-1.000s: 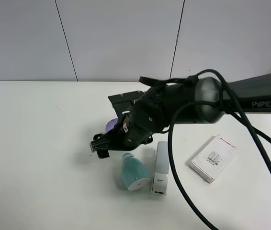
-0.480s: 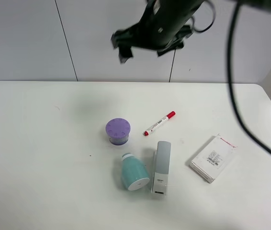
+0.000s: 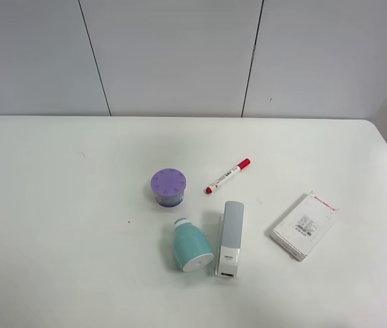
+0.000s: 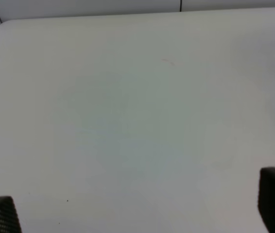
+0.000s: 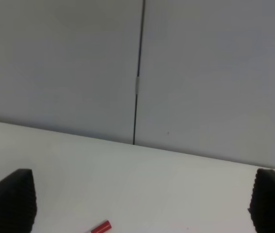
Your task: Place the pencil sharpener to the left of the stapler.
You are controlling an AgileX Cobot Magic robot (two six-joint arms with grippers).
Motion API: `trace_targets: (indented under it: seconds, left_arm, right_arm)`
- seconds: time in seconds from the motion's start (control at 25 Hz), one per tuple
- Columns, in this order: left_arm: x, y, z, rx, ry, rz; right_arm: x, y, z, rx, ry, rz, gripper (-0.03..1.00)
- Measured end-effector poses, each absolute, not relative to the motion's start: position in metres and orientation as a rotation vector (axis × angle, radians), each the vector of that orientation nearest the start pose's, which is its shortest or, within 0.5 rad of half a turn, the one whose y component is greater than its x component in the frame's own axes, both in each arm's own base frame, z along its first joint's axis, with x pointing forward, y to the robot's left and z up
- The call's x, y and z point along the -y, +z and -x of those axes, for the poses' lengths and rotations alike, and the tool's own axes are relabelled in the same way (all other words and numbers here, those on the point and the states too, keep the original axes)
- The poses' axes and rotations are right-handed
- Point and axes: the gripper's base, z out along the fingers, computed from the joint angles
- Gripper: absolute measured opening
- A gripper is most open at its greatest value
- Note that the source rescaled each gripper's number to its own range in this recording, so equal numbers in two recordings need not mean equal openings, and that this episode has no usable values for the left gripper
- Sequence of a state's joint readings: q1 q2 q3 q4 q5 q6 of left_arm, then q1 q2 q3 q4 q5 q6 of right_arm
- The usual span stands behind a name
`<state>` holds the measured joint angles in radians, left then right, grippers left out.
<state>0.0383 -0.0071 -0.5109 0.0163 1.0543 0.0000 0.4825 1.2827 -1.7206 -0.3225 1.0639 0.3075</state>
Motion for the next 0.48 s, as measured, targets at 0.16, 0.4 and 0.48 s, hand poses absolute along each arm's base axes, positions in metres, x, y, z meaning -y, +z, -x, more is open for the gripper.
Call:
trace_targets:
  seconds: [0.16,0.4,0.48]
  left_arm:
    - [-0.001,0.281,0.007,-2.02,0.044,0.04]
    - [-0.001,0.281,0.007,-2.02,0.044,0.04]
    - [-0.001,0.281,0.007,-2.02,0.044,0.04]
  right_arm:
    - [-0.049,0.507,-0.183,-2.032,0.053,0.077,0.6]
    - [0.007,0.453,-0.1,-2.028,-0.044,-0.16,0.6]
    - [0.014,0.426,-0.068,-2.014,-0.088,-0.207,0.6]
